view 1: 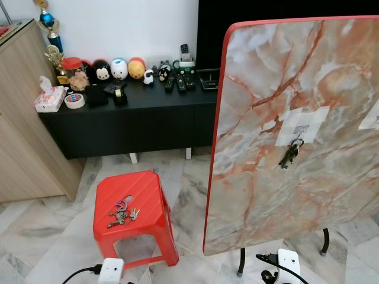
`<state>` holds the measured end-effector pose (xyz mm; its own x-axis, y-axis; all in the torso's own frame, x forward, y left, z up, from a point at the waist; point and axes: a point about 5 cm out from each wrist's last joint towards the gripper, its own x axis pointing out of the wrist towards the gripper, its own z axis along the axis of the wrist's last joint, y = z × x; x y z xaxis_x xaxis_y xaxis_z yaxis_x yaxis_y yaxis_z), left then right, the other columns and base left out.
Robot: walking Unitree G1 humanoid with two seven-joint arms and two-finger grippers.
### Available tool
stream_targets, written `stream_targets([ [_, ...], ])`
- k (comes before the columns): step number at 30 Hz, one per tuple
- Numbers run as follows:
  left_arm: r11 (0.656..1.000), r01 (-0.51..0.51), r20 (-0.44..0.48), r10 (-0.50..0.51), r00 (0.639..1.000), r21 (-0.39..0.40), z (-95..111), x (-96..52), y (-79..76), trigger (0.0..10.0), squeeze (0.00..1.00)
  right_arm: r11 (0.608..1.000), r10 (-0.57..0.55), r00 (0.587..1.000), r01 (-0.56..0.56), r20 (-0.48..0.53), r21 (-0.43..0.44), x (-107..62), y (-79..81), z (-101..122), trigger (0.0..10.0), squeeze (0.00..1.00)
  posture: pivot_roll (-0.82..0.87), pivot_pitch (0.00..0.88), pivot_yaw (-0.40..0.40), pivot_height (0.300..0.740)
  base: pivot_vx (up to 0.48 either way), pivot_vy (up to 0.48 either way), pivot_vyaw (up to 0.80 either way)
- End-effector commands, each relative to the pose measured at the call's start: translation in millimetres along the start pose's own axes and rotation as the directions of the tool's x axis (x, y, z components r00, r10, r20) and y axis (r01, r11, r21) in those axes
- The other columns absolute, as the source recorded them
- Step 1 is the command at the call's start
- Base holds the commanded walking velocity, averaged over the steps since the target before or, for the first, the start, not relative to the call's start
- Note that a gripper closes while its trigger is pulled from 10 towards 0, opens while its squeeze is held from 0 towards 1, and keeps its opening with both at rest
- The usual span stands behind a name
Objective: Hang keys on a hook
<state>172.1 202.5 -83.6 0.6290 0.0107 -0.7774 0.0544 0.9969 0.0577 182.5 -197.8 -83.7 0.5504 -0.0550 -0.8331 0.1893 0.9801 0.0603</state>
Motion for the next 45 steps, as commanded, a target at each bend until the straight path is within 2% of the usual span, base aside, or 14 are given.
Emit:
stream_targets([
  [1,1.0,-0.01,-0.019,0.01,1.0,0.012,-3,-0.9,2.9,10.0,0.0,1.0,0.002,1.0,-0.002,0.006,-0.003,0.3,0.0,2,10.0,0.0,0.03,0.0,-0.028,0.74,0.0,0.0,0.0],
  [7,0.999,-0.038,-0.019,0.039,0.999,0.008,-4,-1.4,4.9,10.0,0.0,1.0,-0.001,1.0,0.001,0.001,0.003,0.3,0.0,2,10.0,0.0,0.03,0.0,-0.028,0.74,0.0,0.0,0.0],
  [15,0.998,-0.062,-0.034,0.062,0.998,0.008,-7,-2.0,6.6,10.0,0.0,0.999,0.014,1.0,-0.013,0.014,-0.038,0.3,1.2,3,10.0,0.0,0.03,0.0,-0.026,0.74,0.0,0.0,0.0],
  [35,0.998,-0.062,-0.044,0.063,0.997,0.009,-8,-2.5,8.3,10.0,0.0,0.998,0.031,1.0,-0.032,-0.003,-0.049,0.4,4.5,1,10.0,0.0,0.04,0.0,-0.017,0.74,0.0,0.0,0.8],
  [40,0.996,-0.086,-0.054,0.087,0.995,0.012,-9,-3.7,15.9,10.0,0.0,0.999,0.035,0.999,-0.035,-0.014,0.005,0.8,14.6,-5,10.0,0.0,0.07,0.0,0.011,0.74,0.0,0.0,0.48],
  [45,0.995,-0.095,-0.032,0.095,0.995,0.004,-7,-4.2,19.8,10.0,0.0,0.999,0.031,0.999,-0.032,0.031,0.035,0.9,19.5,-3,10.0,0.0,0.08,0.0,0.029,0.74,0.0,0.0,0.0],
])
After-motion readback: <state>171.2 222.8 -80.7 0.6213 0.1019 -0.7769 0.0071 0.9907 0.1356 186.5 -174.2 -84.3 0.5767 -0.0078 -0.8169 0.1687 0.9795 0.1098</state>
